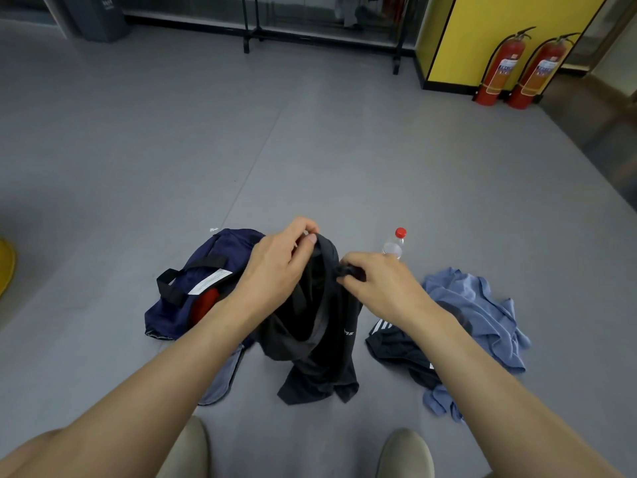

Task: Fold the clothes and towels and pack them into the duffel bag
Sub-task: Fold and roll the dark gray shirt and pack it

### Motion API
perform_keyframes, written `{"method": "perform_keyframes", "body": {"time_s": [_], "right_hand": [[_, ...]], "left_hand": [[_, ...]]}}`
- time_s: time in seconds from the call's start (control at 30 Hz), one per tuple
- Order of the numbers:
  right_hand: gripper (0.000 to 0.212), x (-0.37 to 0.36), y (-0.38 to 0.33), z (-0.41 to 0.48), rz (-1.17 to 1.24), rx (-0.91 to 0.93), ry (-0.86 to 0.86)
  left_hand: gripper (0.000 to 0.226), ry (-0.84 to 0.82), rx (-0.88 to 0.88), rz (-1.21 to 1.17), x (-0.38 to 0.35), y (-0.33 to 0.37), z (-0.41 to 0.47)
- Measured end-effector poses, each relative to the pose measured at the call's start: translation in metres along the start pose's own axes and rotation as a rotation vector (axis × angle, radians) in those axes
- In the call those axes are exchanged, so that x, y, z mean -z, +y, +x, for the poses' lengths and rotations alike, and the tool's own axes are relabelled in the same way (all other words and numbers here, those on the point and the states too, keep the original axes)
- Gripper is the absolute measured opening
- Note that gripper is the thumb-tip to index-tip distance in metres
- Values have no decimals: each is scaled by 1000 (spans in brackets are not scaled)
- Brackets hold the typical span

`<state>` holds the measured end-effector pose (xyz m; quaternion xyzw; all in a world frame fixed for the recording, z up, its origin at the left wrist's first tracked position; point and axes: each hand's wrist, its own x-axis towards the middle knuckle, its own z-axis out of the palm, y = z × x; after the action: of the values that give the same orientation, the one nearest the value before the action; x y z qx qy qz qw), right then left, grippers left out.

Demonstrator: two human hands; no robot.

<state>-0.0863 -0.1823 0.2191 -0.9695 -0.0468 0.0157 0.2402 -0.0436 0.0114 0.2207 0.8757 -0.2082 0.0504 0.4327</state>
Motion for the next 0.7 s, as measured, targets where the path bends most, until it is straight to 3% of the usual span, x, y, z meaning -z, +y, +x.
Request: {"method": "perform_keyframes", "body": {"time_s": [0.1,0.17,0.3,0.4,0.53,0.7], "right_hand": [[40,-4,-9,0,9,-35,40],[49,-8,-19,1,43,-55,67],[25,-13,-28,5,23,-59,141],[4,-1,-19,7,13,-116,191],[11,15,-2,4,48,-97,244],[28,23,17,-2,114,-76,258]], "left_hand": [[10,-18,-24,-1,-1,5,0],[10,-19,-33,0,-2,7,0],[6,-1,-69,-15,3,9,3],[8,-61,-169,156,14,-1,6],[30,-49,-139,353,29,-32,9],[39,11,113,267,47,-61,8]]}}
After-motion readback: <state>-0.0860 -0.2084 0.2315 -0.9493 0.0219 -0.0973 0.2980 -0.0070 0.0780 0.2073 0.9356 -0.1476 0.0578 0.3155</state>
